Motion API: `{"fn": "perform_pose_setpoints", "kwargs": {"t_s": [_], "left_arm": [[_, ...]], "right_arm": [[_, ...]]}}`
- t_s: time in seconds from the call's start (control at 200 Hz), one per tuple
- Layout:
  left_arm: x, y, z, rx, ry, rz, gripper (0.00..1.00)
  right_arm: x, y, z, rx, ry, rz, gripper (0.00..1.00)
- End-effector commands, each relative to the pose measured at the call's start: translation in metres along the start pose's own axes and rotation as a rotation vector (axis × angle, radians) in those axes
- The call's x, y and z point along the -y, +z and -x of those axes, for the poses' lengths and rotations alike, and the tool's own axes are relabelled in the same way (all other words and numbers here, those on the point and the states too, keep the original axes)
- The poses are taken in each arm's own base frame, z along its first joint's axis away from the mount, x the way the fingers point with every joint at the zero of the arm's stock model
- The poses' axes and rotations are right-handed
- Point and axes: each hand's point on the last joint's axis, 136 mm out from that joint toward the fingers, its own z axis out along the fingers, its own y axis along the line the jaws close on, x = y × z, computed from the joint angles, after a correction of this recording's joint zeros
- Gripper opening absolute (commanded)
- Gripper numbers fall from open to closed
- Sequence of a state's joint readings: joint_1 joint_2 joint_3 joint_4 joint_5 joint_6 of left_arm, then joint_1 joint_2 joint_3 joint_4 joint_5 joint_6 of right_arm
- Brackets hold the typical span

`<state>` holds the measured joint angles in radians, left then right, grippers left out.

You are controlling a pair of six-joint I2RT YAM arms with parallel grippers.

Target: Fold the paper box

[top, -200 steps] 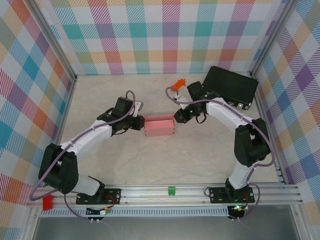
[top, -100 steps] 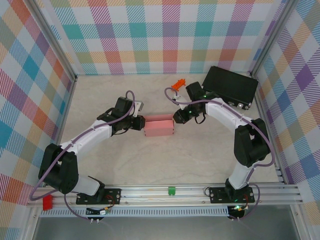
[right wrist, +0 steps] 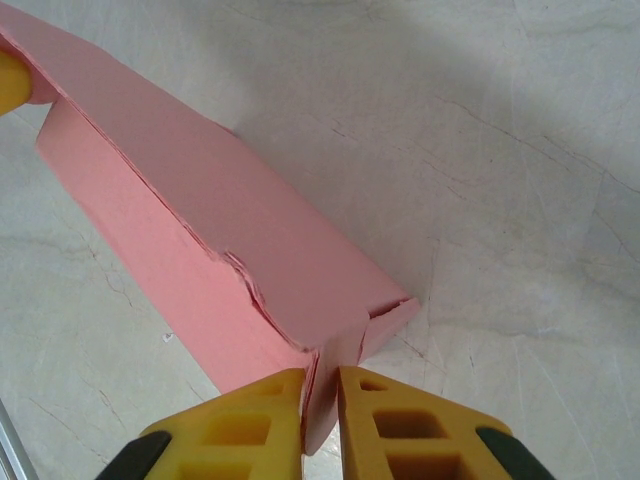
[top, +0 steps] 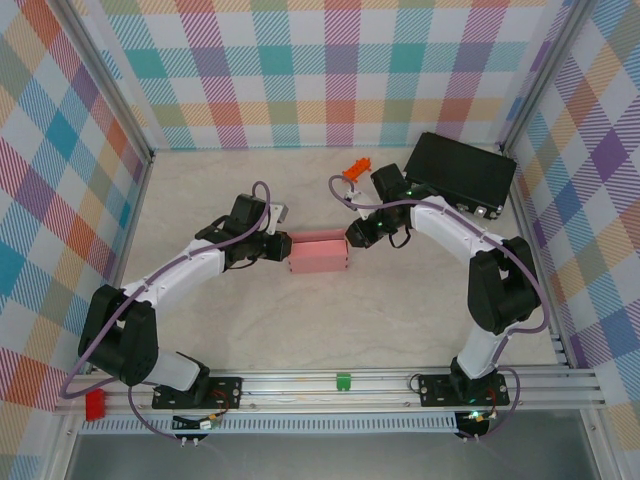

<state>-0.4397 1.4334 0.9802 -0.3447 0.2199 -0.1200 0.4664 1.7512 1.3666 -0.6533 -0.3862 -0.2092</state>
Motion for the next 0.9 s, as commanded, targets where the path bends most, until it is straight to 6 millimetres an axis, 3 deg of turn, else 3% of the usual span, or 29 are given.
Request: {"fn": "perform_pose_setpoints", "kwargs": {"t_s": [0.0, 0.435, 0.895], "left_arm": [[-0.007, 0.004, -0.012, -0.046, -0.028, 0.006, 0.15], [-0.010, 0.011, -0.026, -0.094, -0.040, 0.006, 0.10], [-0.009, 0.015, -0.026, -0.103, -0.046, 0.001, 0.10]], "right_arm": [[-0.011, -0.002, -0.003, -0.006, 0.005, 0.027, 0.17], [-0.015, -0.005, 0.001, 0.009, 0.011, 0.045, 0.16], [-0.019, -0.009, 0.003, 0.002, 0.031, 0.052, 0.16]]}}
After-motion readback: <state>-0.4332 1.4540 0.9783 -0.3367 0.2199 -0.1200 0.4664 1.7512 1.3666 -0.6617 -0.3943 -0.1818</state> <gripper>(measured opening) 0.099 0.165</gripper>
